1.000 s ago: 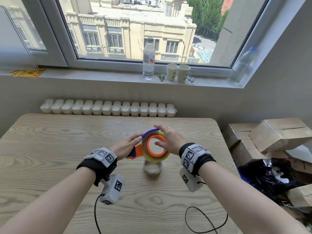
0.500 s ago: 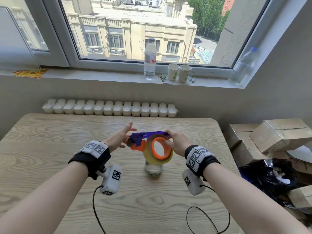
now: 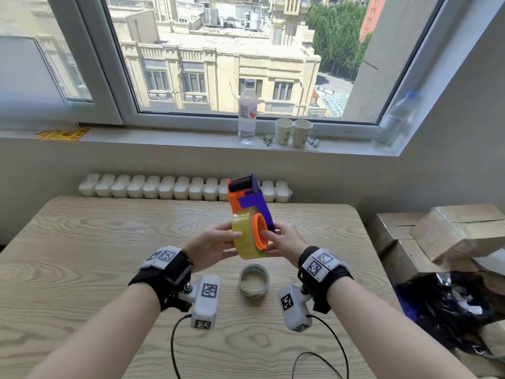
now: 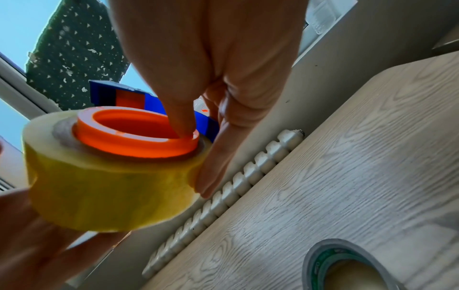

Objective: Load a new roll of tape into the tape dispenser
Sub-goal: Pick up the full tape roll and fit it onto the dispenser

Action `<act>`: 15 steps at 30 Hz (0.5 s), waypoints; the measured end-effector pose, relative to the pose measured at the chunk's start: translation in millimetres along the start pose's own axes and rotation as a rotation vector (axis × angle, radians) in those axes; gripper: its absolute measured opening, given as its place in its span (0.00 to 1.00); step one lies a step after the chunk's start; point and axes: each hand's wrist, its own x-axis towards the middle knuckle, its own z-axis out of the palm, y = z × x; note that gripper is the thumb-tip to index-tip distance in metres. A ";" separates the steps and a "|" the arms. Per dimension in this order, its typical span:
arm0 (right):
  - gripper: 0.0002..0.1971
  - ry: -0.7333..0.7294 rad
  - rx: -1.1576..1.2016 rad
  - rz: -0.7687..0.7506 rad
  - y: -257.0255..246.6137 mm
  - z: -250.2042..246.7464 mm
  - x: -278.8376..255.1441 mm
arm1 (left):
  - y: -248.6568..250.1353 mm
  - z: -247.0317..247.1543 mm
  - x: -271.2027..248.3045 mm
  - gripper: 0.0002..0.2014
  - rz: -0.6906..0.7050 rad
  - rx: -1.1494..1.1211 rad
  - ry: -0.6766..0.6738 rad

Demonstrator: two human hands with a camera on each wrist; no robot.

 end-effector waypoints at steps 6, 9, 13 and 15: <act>0.13 -0.036 0.029 0.043 5.4 2.3 0.8 | -0.4 13.3 9.2 0.21 0.055 -0.130 0.054; 0.13 -0.050 0.001 0.060 5.8 1.0 -0.1 | -0.8 15.6 12.3 0.26 0.044 -0.131 0.066; 0.19 -0.036 -0.153 0.090 8.5 -3.7 3.3 | -1.8 17.0 14.2 0.17 0.055 -0.129 0.058; 0.22 0.065 -0.184 0.047 10.0 -6.3 7.4 | -1.0 18.0 15.1 0.15 0.046 -0.100 0.040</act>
